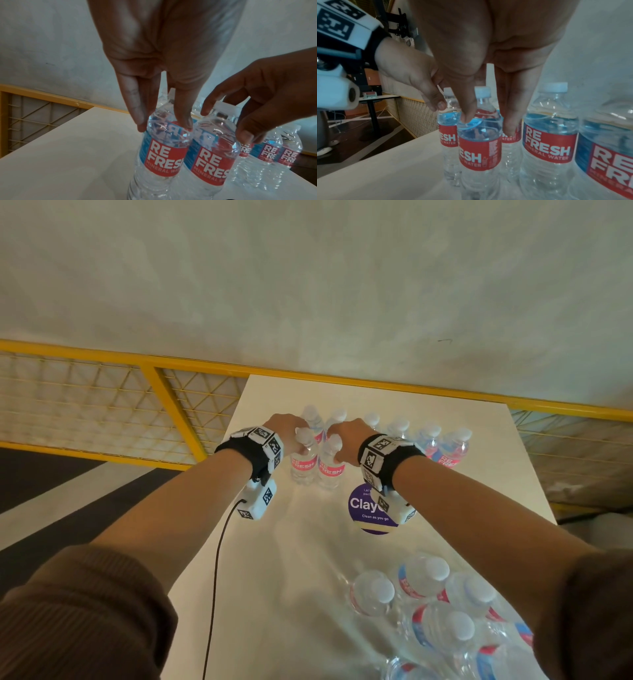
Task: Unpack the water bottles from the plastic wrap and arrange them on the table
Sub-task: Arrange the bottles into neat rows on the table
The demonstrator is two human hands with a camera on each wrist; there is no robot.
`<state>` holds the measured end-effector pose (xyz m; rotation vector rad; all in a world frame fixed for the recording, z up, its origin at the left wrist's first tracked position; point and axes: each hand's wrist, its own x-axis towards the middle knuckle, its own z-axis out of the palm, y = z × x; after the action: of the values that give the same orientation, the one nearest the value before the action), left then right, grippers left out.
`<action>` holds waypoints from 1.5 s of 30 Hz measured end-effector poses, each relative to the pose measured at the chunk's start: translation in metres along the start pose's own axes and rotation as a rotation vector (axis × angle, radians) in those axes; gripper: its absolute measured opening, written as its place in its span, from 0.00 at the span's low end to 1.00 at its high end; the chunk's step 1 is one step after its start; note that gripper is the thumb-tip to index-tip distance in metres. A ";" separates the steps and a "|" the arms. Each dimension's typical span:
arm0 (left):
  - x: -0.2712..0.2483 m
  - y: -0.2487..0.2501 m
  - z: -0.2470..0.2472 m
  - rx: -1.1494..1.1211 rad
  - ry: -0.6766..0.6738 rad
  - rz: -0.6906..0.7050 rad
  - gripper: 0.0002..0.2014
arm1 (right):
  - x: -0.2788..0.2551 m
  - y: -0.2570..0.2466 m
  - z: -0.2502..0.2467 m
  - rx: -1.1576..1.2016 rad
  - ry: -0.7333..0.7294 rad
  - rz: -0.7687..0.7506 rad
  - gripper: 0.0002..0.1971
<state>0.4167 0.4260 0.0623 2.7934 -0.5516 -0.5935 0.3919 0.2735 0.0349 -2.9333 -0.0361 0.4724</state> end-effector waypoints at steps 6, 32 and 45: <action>0.003 -0.002 -0.001 -0.051 0.013 -0.025 0.26 | 0.004 0.000 0.002 -0.028 0.032 0.004 0.16; 0.002 -0.002 0.001 0.029 -0.009 -0.045 0.27 | -0.004 0.002 -0.008 0.057 -0.045 0.052 0.31; -0.127 0.086 0.065 0.264 -0.391 0.672 0.30 | -0.186 0.045 -0.029 -0.256 -0.522 -0.053 0.23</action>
<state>0.2545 0.3901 0.0732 2.4574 -1.6568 -0.9487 0.2238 0.2147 0.1115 -2.9433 -0.2548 1.2942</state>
